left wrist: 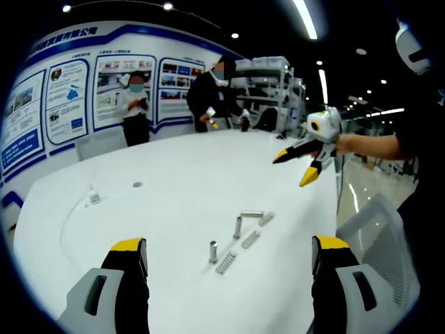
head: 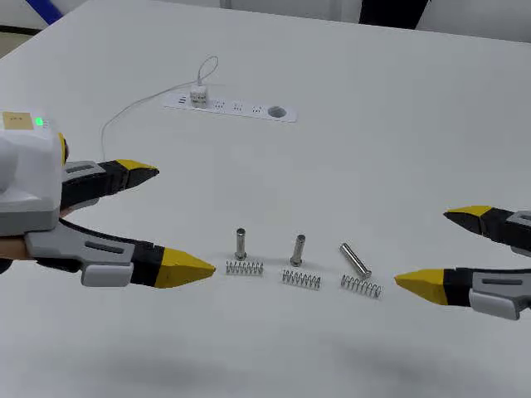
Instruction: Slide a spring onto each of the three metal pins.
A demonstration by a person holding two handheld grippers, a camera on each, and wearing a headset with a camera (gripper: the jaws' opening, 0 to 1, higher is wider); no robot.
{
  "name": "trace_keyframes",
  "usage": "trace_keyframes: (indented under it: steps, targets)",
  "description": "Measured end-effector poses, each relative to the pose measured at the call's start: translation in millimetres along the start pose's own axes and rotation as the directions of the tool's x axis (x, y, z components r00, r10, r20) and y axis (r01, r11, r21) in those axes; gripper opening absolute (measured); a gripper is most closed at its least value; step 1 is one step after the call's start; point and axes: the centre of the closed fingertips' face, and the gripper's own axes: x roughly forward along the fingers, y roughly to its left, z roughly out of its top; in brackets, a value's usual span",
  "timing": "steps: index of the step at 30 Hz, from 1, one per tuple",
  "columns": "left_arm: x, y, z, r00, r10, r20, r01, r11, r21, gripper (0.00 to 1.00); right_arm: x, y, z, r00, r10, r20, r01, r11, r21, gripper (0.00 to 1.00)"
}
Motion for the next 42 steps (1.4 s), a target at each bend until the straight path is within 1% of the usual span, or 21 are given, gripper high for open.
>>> trace_keyframes:
  steps: [2, 4, 8, 10, 13, 16, 21, 24, 27, 32, 37, 42]
  targets:
    - [0.4, -0.9, -1.1, 1.0000, -0.003, -0.002, 0.003, 1.000, 0.000, 1.00, 5.6, -1.8, 1.1, 1.0000, -0.005, -0.001, 0.005, 1.000, 0.002, 0.64]
    - [0.7, -0.5, -1.9, 1.0000, -0.002, -0.003, 0.002, 1.000, -0.002, 1.00, 11.1, -2.2, 0.5, 1.0000, -0.003, -0.009, 0.003, 1.000, 0.005, 0.63]
    - [1.0, 0.9, -2.4, 1.0000, 0.004, 0.005, -0.004, 1.000, -0.013, 1.00, 20.8, -2.3, -4.0, 0.9993, -0.003, -0.037, 0.003, 1.000, -0.006, 0.58]
    - [1.5, 0.5, -2.6, 1.0000, 0.004, 0.009, -0.004, 1.000, -0.020, 1.00, 26.4, -1.8, -5.9, 0.9990, 0.000, -0.045, 0.000, 1.000, 0.005, 0.57]
    - [2.4, -0.2, -4.8, 1.0000, 0.003, 0.005, -0.003, 1.000, -0.020, 1.00, 35.7, -2.0, -8.4, 0.9984, 0.002, -0.057, -0.001, 1.000, 0.019, 0.54]
    - [2.5, -0.7, -5.7, 1.0000, 0.002, 0.003, -0.002, 1.000, -0.021, 1.00, 45.0, -2.5, -10.3, 0.9975, 0.002, -0.071, -0.001, 1.000, 0.017, 0.49]
    - [1.4, 1.0, -6.1, 1.0000, 0.005, 0.001, -0.005, 1.000, -0.024, 1.00, 60.7, -5.1, -14.4, 0.9959, 0.000, -0.090, 0.004, 0.999, 0.045, 0.41]
    - [0.4, 3.1, -6.3, 0.9999, 0.011, 0.002, -0.010, 1.000, -0.027, 1.00, 71.1, -7.8, -23.4, 0.9912, -0.012, -0.132, 0.017, 0.999, 0.036, 0.36]
    - [0.0, 3.6, -6.5, 0.9999, 0.013, 0.005, -0.013, 0.999, -0.030, 1.00, 80.6, -7.5, -30.8, 0.9866, -0.010, -0.163, 0.016, 0.999, 0.041, 0.31]
    - [0.6, 3.7, -9.6, 0.9999, 0.012, -0.003, -0.012, 0.999, -0.035, 1.00, 97.0, -5.7, -41.9, 0.9765, -0.010, -0.215, 0.021, 0.999, 0.050, 0.28]
    - [0.4, 4.4, -11.5, 0.9999, 0.013, -0.006, -0.013, 0.999, -0.039, 1.00, 108.4, -5.4, -46.7, 0.9702, -0.009, -0.242, 0.026, 0.997, 0.068, 0.25]
    - [-0.7, 7.1, -12.7, 0.9998, 0.019, -0.008, -0.019, 0.999, -0.044, 1.00, 115.4, -8.7, -51.1, 0.9648, -0.014, -0.262, 0.037, 0.996, 0.081, 0.22]
